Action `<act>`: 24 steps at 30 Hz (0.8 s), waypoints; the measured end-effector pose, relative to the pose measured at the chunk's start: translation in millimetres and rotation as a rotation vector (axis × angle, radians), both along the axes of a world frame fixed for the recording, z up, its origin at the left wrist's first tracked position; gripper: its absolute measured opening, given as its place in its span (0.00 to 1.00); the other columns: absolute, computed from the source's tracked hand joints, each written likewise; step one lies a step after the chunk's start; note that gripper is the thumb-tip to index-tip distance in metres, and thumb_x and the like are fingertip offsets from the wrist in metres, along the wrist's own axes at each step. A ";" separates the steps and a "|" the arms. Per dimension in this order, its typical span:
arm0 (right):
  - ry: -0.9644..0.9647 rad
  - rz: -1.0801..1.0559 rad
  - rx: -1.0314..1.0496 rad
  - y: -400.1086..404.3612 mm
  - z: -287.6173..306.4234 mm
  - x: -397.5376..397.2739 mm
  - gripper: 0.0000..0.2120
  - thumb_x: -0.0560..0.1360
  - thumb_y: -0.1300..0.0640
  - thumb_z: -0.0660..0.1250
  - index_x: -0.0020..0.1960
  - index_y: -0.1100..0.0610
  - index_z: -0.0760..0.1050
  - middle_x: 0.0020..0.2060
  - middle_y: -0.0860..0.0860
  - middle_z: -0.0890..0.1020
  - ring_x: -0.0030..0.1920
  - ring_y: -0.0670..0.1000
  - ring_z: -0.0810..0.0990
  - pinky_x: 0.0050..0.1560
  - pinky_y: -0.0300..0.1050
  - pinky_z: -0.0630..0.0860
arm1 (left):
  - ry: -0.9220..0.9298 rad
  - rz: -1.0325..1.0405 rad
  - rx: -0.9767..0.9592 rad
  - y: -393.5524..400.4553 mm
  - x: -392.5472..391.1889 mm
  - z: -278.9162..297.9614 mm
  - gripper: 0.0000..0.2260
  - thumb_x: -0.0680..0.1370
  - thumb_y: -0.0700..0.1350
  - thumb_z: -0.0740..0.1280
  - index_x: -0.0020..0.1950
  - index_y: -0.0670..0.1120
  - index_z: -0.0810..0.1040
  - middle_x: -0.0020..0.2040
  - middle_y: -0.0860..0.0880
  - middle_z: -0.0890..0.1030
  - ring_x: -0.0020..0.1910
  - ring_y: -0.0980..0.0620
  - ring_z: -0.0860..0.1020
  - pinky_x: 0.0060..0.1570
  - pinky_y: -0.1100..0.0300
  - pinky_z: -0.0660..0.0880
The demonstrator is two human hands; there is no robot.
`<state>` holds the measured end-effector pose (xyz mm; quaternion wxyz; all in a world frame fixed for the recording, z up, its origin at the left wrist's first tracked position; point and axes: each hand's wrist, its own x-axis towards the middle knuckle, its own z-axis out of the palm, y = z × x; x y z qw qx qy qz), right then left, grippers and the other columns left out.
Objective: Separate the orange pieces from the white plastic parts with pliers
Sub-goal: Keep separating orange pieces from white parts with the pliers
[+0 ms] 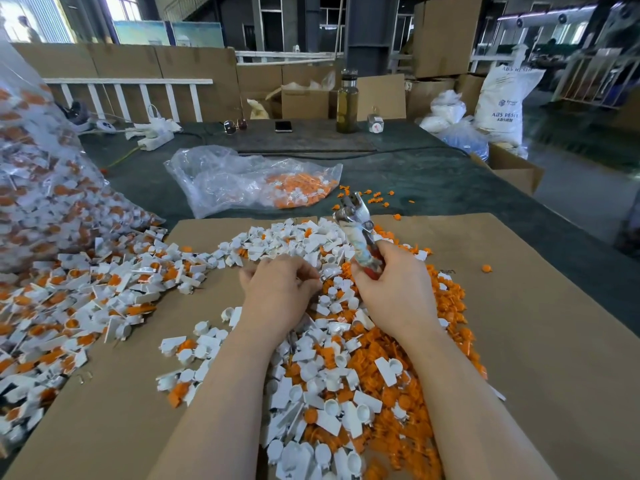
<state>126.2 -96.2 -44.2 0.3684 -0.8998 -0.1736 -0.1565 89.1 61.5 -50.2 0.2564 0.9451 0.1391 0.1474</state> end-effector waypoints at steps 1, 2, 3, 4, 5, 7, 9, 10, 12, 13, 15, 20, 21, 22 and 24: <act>0.009 0.009 0.004 0.1 -0.1 0.3 0.09 0.75 0.52 0.67 0.39 0.49 0.71 0.30 0.44 0.75 0.31 0.45 0.74 0.28 0.39 0.67 | -0.026 -0.032 -0.128 0.6 -1.2 1.6 0.05 0.78 0.50 0.69 0.43 0.59 0.78 0.43 0.61 0.79 0.53 0.56 0.77 0.56 0.56 0.58; 0.020 0.022 0.015 0.3 -0.1 0.4 0.09 0.75 0.52 0.67 0.38 0.49 0.71 0.30 0.44 0.75 0.31 0.46 0.74 0.28 0.40 0.68 | -0.061 -0.072 -0.278 1.3 -2.5 4.0 0.06 0.78 0.49 0.70 0.43 0.59 0.79 0.42 0.60 0.81 0.48 0.59 0.79 0.55 0.58 0.67; 0.032 0.037 0.032 0.2 -0.1 0.2 0.08 0.75 0.52 0.68 0.39 0.49 0.71 0.30 0.45 0.76 0.31 0.46 0.75 0.28 0.40 0.69 | -0.099 -0.112 -0.411 1.5 -4.7 7.6 0.06 0.79 0.47 0.70 0.44 0.58 0.80 0.41 0.59 0.83 0.41 0.63 0.80 0.47 0.65 0.73; 0.044 0.052 0.052 0.4 0.1 0.2 0.08 0.75 0.51 0.68 0.39 0.49 0.72 0.30 0.45 0.76 0.31 0.46 0.75 0.29 0.40 0.68 | -0.127 -0.143 -0.503 1.4 -7.3 12.0 0.07 0.79 0.46 0.70 0.44 0.58 0.81 0.41 0.59 0.84 0.36 0.66 0.79 0.38 0.71 0.72; 0.055 0.063 0.070 0.1 0.2 0.2 0.08 0.75 0.51 0.68 0.40 0.49 0.73 0.30 0.44 0.76 0.31 0.45 0.75 0.29 0.38 0.67 | -0.144 -0.164 -0.563 1.2 -9.0 15.5 0.07 0.79 0.45 0.70 0.45 0.58 0.82 0.41 0.59 0.85 0.34 0.66 0.80 0.36 0.73 0.71; 0.061 0.076 0.094 0.2 0.6 0.2 0.07 0.75 0.50 0.69 0.40 0.48 0.74 0.31 0.43 0.76 0.32 0.44 0.75 0.30 0.36 0.65 | -0.162 -0.200 -0.629 0.8 -10.5 19.7 0.08 0.79 0.44 0.70 0.46 0.57 0.83 0.43 0.59 0.86 0.43 0.64 0.82 0.44 0.69 0.74; 0.060 0.089 0.114 0.9 0.7 -0.1 0.05 0.75 0.50 0.69 0.42 0.48 0.75 0.31 0.43 0.76 0.32 0.43 0.75 0.31 0.36 0.65 | -0.165 -0.229 -0.643 -0.2 -11.9 21.5 0.08 0.79 0.44 0.70 0.46 0.57 0.84 0.44 0.59 0.86 0.48 0.59 0.83 0.51 0.64 0.75; 0.061 0.098 0.125 1.3 0.8 -0.2 0.05 0.75 0.50 0.69 0.43 0.49 0.76 0.32 0.43 0.77 0.32 0.43 0.75 0.31 0.37 0.66 | -0.167 -0.237 -0.640 -0.7 -12.3 21.7 0.08 0.78 0.44 0.70 0.46 0.57 0.84 0.43 0.58 0.86 0.48 0.58 0.83 0.52 0.64 0.75; 0.063 0.119 0.143 2.0 1.4 -0.9 0.04 0.75 0.50 0.69 0.45 0.49 0.76 0.33 0.42 0.78 0.34 0.43 0.76 0.32 0.38 0.69 | -0.172 -0.241 -0.632 -0.9 -12.7 21.8 0.08 0.78 0.44 0.71 0.45 0.58 0.84 0.43 0.59 0.86 0.48 0.59 0.83 0.51 0.65 0.76; 0.062 0.130 0.146 2.3 2.0 -1.4 0.05 0.75 0.50 0.69 0.46 0.50 0.77 0.34 0.42 0.78 0.35 0.43 0.77 0.33 0.40 0.72 | -0.169 -0.244 -0.625 -0.9 -12.8 22.0 0.09 0.78 0.44 0.71 0.45 0.58 0.84 0.43 0.60 0.86 0.47 0.61 0.83 0.49 0.67 0.75; 0.056 0.138 0.140 2.8 3.0 -2.3 0.06 0.75 0.50 0.69 0.48 0.51 0.78 0.36 0.43 0.79 0.37 0.44 0.77 0.36 0.43 0.75 | -0.160 -0.254 -0.619 -1.0 -12.8 22.5 0.09 0.78 0.43 0.71 0.45 0.59 0.83 0.43 0.62 0.85 0.46 0.64 0.82 0.47 0.71 0.74; 0.044 0.107 0.132 3.0 3.4 -2.5 0.06 0.76 0.50 0.69 0.45 0.52 0.76 0.35 0.43 0.78 0.36 0.44 0.76 0.33 0.40 0.70 | -0.265 -0.110 -0.602 4.5 -11.7 18.9 0.07 0.79 0.44 0.70 0.52 0.58 0.80 0.45 0.57 0.84 0.41 0.63 0.81 0.42 0.69 0.74; 0.041 0.093 0.132 2.6 3.4 -2.6 0.07 0.76 0.50 0.69 0.44 0.52 0.75 0.34 0.43 0.77 0.35 0.44 0.76 0.32 0.38 0.68 | -0.282 -0.031 -0.546 8.8 -11.3 17.0 0.06 0.80 0.45 0.69 0.53 0.57 0.78 0.45 0.57 0.82 0.38 0.63 0.80 0.38 0.67 0.73; 0.042 0.080 0.137 2.3 3.6 -2.5 0.07 0.76 0.49 0.68 0.43 0.52 0.74 0.33 0.43 0.77 0.34 0.44 0.76 0.31 0.38 0.67 | -0.273 0.034 -0.486 13.4 -11.7 14.9 0.05 0.80 0.46 0.68 0.53 0.56 0.77 0.45 0.58 0.80 0.36 0.62 0.79 0.36 0.65 0.72; 0.047 0.066 0.144 1.4 3.4 -2.4 0.08 0.76 0.49 0.68 0.43 0.52 0.74 0.33 0.43 0.77 0.34 0.45 0.76 0.31 0.37 0.66 | -0.172 0.102 -0.403 21.1 -11.6 10.0 0.03 0.79 0.47 0.68 0.52 0.55 0.76 0.45 0.57 0.79 0.39 0.59 0.79 0.37 0.60 0.75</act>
